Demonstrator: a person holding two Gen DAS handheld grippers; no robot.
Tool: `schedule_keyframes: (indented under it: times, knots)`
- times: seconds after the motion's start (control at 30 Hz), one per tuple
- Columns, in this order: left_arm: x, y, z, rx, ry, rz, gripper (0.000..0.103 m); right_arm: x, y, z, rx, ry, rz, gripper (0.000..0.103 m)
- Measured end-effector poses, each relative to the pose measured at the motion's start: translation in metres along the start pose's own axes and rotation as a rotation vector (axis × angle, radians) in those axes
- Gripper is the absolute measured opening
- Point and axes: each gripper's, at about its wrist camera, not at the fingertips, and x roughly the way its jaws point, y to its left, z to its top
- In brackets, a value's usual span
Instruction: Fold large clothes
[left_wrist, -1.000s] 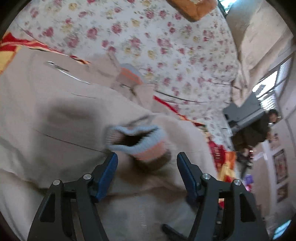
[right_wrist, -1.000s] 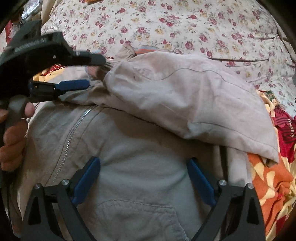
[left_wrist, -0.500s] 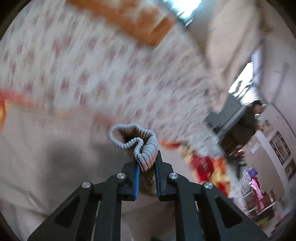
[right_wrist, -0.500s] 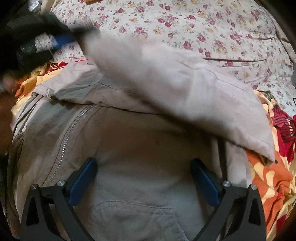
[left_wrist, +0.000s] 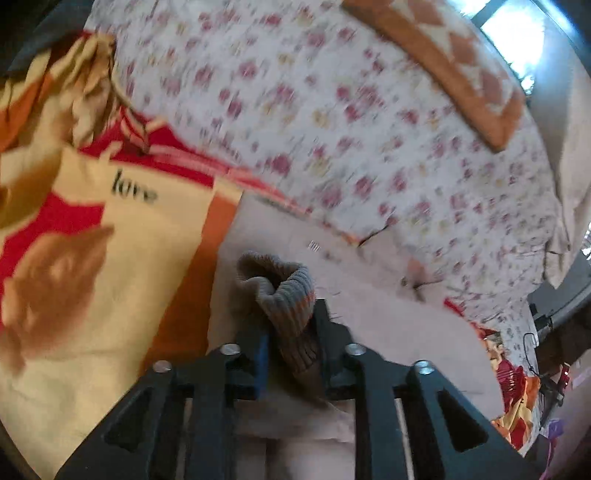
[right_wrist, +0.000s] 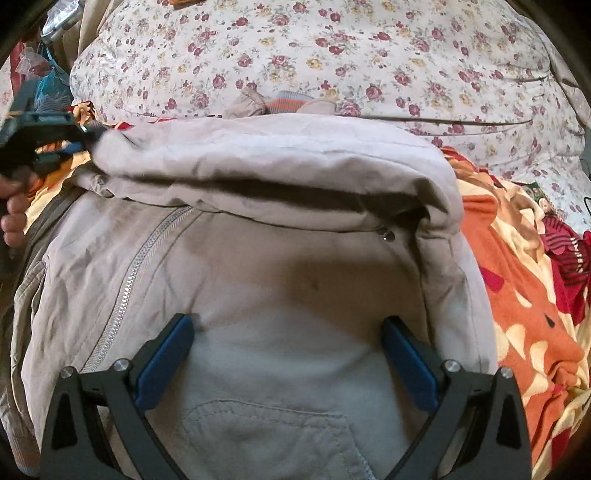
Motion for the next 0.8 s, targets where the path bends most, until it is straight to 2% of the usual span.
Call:
schedule_keyframes:
  times: [0.1, 0.17, 0.23, 0.33, 0.4, 0.43, 0.47, 0.5, 0.53, 0.57, 0.6, 0.63, 0.67, 0.7, 0.73, 0.77, 0.8]
  knots:
    - [-0.011, 0.0, -0.003, 0.009, -0.005, 0.008, 0.024, -0.002, -0.001, 0.0, 0.012, 0.003, -0.001, 0.103]
    - [-0.03, 0.001, -0.002, 0.02, -0.055, 0.007, 0.025, -0.006, -0.003, 0.0, 0.032, 0.024, 0.019, 0.102]
    - [-0.058, -0.004, -0.001, 0.047, -0.169, 0.068, 0.025, -0.01, -0.007, 0.0, 0.048, 0.031, 0.044, 0.098]
    - [-0.096, -0.02, -0.006, 0.114, -0.352, 0.101, 0.027, -0.028, -0.023, 0.005, 0.129, 0.007, 0.117, 0.073]
    - [-0.107, -0.035, -0.011, 0.172, -0.417, 0.087, 0.028, -0.049, -0.045, 0.015, 0.215, -0.084, 0.134, 0.071]
    - [-0.107, -0.041, -0.012, 0.204, -0.422, 0.076, 0.028, -0.06, -0.057, 0.02, 0.256, -0.134, 0.116, 0.071]
    - [-0.104, -0.048, -0.014, 0.242, -0.411, 0.063, 0.028, -0.074, -0.075, 0.026, 0.305, -0.199, 0.074, 0.068]
    - [-0.094, -0.057, -0.017, 0.29, -0.367, 0.045, 0.028, -0.084, -0.088, 0.03, 0.333, -0.259, 0.035, 0.063]
    - [-0.085, -0.062, -0.018, 0.305, -0.329, 0.042, 0.028, -0.09, -0.094, 0.034, 0.341, -0.292, 0.015, 0.054]
    - [-0.071, -0.064, -0.019, 0.305, -0.274, 0.052, 0.028, -0.094, -0.103, 0.041, 0.327, -0.341, 0.007, 0.041]
    - [-0.061, -0.066, -0.019, 0.299, -0.238, 0.07, 0.028, -0.095, -0.106, 0.046, 0.298, -0.367, 0.027, 0.032]
    - [-0.042, -0.062, -0.02, 0.286, -0.164, 0.129, 0.028, -0.096, -0.105, 0.054, 0.259, -0.39, 0.051, 0.025]
    - [-0.031, -0.059, -0.021, 0.276, -0.126, 0.168, 0.028, -0.094, -0.101, 0.06, 0.214, -0.413, 0.062, 0.025]
    - [-0.012, -0.052, -0.022, 0.264, -0.054, 0.242, 0.028, -0.092, -0.096, 0.067, 0.167, -0.435, 0.062, 0.025]
    - [0.0, -0.046, -0.024, 0.258, 0.004, 0.284, 0.029, -0.084, -0.091, 0.075, 0.134, -0.425, 0.065, 0.025]
    - [0.012, -0.037, -0.026, 0.237, 0.058, 0.295, 0.03, -0.074, -0.087, 0.08, 0.12, -0.393, 0.065, 0.025]
    - [0.01, -0.034, -0.029, 0.232, 0.041, 0.285, 0.031, -0.054, -0.084, 0.086, 0.111, -0.314, 0.046, 0.025]
